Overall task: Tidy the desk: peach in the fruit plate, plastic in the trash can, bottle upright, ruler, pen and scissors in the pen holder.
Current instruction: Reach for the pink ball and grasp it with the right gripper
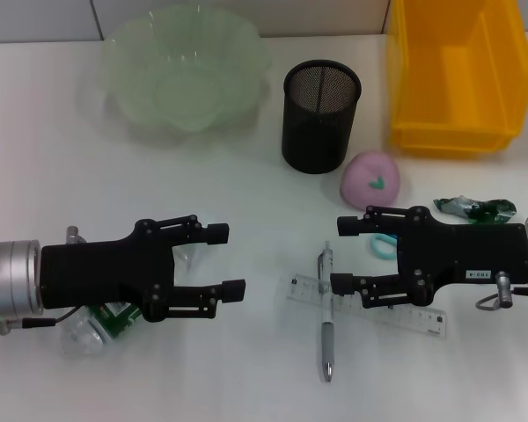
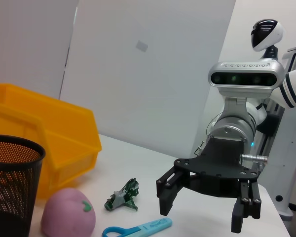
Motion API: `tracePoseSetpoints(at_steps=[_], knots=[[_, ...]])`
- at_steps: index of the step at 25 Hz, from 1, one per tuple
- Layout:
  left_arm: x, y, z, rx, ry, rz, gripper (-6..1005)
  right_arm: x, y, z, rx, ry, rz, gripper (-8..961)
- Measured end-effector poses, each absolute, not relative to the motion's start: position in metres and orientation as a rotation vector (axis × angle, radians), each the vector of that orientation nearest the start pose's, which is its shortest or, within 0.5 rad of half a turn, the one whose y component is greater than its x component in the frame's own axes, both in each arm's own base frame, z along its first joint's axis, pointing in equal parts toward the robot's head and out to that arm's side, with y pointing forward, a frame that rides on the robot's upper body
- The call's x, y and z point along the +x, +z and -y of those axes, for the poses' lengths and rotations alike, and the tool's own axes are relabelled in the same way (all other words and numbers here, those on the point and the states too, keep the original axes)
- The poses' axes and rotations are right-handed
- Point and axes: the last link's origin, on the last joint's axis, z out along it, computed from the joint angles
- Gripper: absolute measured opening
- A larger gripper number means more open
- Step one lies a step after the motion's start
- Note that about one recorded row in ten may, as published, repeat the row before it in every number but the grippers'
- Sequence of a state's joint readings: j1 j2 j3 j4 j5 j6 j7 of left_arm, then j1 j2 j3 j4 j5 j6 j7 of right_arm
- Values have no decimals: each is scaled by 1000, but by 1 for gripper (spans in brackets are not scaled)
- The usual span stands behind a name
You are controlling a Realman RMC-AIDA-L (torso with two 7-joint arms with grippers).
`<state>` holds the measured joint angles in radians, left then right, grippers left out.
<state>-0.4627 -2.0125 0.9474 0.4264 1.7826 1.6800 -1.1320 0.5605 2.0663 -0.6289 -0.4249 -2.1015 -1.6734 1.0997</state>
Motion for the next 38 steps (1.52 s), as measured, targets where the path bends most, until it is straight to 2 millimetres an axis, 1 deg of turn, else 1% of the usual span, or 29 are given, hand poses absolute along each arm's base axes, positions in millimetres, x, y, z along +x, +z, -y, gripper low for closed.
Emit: tracePoseSetpoints(at_steps=[24, 26, 29, 30, 31, 38], knots=[[-273, -26, -275, -2893, -889, 501, 816, 264, -33, -293, -2911, 812, -447, 817], [-273, -26, -276, -2892, -891, 499, 816, 263, -30, -293, -2918, 819, -462, 817], [-271, -27, -276, -2893, -894, 496, 816, 260, -21, -298, -2936, 817, -483, 816], [-271, -27, -276, -2893, -894, 496, 816, 257, -14, -301, -2954, 797, -495, 816], [-271, -28, -276, -2892, -894, 497, 816, 257, -14, -301, -2954, 797, -495, 816], [-271, -31, -275, -2887, -892, 475, 815, 246, 6, -321, -3016, 599, -569, 816]])
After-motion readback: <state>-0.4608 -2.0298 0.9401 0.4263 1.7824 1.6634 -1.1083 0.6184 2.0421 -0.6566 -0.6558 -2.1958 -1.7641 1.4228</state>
